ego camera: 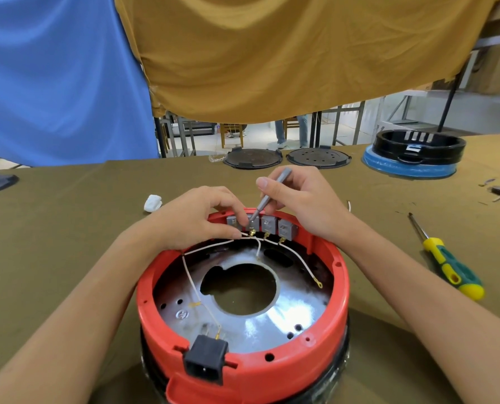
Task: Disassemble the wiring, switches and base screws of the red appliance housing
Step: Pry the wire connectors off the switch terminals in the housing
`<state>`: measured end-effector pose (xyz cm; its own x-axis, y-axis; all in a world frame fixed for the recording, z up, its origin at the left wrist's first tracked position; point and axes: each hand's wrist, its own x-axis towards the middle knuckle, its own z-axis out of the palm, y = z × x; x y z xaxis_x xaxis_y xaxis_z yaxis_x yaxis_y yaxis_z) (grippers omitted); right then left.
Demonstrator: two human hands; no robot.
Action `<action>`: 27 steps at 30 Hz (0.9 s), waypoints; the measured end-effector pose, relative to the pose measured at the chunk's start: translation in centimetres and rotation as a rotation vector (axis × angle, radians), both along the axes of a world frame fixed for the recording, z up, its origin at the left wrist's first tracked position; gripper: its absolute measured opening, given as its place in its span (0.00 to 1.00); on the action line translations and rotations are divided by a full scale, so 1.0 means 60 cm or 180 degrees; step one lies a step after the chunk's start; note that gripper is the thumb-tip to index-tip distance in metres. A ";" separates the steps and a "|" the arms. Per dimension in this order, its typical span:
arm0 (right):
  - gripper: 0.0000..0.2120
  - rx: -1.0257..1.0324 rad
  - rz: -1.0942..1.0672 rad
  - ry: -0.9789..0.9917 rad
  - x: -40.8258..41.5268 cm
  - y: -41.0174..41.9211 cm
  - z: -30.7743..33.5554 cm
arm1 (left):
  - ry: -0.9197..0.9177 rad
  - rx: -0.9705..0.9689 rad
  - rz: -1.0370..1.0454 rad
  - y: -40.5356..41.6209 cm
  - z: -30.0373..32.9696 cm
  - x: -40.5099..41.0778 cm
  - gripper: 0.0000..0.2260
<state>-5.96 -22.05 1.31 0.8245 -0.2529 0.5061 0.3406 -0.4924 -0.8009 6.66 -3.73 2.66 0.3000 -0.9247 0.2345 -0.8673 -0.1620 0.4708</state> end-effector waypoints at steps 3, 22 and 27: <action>0.12 0.0029 0.0070 0.0043 0.000 0.001 0.001 | 0.0047 -0.0031 0.0120 0.002 0.002 0.001 0.12; 0.06 -0.0629 0.0100 0.0195 -0.010 0.015 0.009 | -0.0149 -0.0041 0.0554 0.011 0.010 -0.004 0.15; 0.06 -0.0596 0.0093 0.0267 -0.006 0.011 0.008 | -0.0061 -0.0121 0.0528 0.009 0.006 -0.002 0.14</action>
<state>-6.34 -21.37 1.78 0.8714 -0.1364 0.4713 0.2928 -0.6262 -0.7226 6.57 -3.17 3.03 0.4429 -0.8532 0.2755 -0.8390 -0.2860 0.4629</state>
